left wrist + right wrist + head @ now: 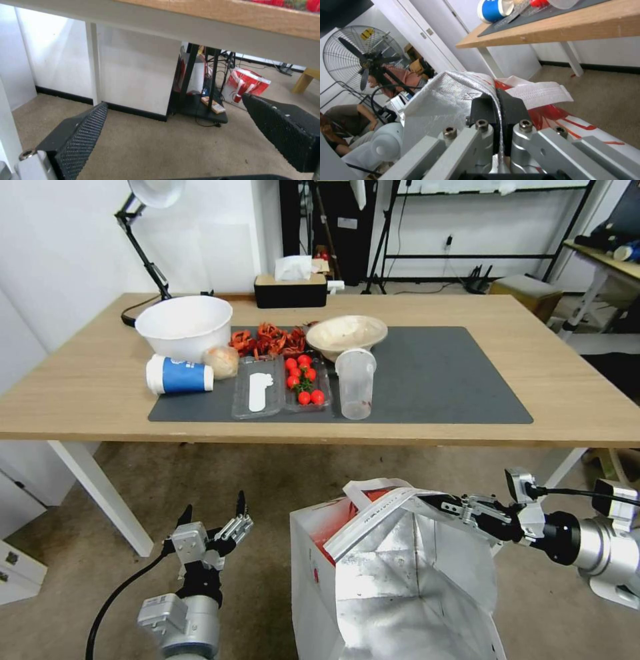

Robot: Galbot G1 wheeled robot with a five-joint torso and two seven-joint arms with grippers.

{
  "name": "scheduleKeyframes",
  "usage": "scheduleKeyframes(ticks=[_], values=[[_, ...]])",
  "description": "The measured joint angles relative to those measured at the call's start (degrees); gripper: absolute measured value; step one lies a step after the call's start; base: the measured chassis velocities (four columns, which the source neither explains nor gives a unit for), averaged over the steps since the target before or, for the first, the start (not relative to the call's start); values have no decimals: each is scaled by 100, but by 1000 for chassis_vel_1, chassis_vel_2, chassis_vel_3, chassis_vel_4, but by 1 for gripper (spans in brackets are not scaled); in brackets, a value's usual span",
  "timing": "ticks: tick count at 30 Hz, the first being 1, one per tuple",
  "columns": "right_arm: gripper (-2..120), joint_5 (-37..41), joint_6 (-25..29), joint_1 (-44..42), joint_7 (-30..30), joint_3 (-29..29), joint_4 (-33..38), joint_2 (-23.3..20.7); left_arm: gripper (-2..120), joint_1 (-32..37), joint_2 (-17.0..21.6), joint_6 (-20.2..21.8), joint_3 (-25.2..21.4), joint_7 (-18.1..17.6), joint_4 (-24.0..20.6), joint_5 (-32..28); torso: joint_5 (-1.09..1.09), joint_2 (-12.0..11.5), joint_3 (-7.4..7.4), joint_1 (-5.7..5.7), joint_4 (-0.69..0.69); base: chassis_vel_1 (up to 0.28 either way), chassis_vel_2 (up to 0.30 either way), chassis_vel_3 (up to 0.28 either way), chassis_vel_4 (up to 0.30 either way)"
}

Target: Pick up the food delivery bag from the floor and place it on the table.

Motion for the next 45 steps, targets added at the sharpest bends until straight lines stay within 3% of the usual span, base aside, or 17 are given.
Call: scheduleKeyframes(ticks=[45], values=[[0, -54, 13, 42, -60, -84, -79, -1, 100, -27, -7, 1, 1, -5, 52, -16, 0, 1141, 666, 472, 0, 0, 0, 0, 0]])
